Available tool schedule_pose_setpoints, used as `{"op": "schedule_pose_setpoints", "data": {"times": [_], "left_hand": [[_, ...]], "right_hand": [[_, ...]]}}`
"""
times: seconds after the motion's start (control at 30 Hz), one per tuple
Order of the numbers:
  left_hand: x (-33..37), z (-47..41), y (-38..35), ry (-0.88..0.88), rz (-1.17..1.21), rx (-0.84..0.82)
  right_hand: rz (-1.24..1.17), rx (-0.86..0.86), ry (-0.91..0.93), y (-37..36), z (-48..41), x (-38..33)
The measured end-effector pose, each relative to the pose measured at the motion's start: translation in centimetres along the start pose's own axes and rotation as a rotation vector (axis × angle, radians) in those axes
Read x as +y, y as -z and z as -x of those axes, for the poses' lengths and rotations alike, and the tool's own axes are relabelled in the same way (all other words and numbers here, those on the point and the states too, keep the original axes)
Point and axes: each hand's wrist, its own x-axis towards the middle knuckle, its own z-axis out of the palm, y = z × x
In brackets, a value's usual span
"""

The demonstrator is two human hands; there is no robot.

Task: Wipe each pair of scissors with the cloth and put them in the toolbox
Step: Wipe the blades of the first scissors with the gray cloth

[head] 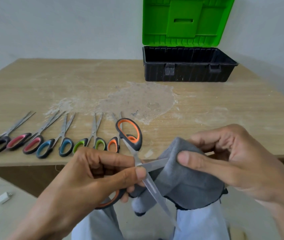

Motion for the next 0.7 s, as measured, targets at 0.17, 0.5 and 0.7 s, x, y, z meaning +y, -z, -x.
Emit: {"op": "schedule_pose_setpoints", "data": {"times": [0.17,0.5,0.7], "left_hand": [[0.3,0.2,0.3,-0.005,0.004,0.042],[0.0,0.1,0.1,-0.014,0.098,0.304],[0.9,-0.8,-1.6,-0.059,0.149,0.355]], "right_hand": [[0.003,0.033,0.012,1.0,0.1,-0.3],[-0.021,0.194,0.079,3.4,1.7,-0.2],[-0.042,0.112,0.071,2.1,1.1,-0.6]]}}
